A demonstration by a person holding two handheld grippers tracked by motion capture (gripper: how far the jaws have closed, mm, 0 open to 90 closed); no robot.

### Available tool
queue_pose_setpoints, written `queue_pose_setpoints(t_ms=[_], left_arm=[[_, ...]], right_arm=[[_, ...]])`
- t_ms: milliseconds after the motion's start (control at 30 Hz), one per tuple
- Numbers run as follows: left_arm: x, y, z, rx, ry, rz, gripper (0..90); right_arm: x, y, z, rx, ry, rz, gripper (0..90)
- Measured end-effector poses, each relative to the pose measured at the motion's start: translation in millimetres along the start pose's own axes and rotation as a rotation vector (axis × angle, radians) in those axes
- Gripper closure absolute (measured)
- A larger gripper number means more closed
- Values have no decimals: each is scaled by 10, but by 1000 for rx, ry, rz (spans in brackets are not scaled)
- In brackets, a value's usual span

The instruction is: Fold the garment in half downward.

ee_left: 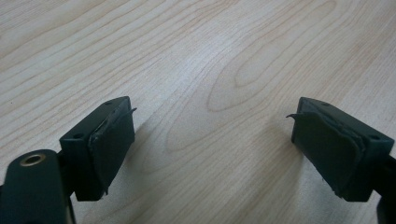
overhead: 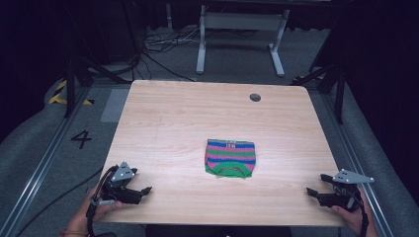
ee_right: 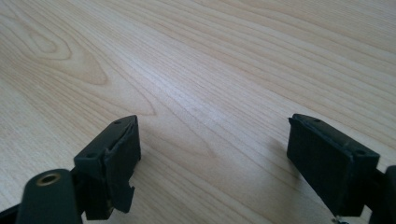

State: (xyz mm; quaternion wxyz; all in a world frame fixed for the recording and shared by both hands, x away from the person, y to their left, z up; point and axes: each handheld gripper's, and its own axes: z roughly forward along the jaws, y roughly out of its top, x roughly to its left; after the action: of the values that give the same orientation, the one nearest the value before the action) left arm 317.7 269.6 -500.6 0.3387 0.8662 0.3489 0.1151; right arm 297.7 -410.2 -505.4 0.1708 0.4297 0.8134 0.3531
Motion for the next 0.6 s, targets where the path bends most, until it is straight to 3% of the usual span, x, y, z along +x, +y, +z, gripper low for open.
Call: queue_pose_setpoints(t_ms=[600], left_arm=[[4, 6, 6, 2, 8, -3, 117]], right_arm=[[-4, 0, 0, -1, -7, 8, 177]])
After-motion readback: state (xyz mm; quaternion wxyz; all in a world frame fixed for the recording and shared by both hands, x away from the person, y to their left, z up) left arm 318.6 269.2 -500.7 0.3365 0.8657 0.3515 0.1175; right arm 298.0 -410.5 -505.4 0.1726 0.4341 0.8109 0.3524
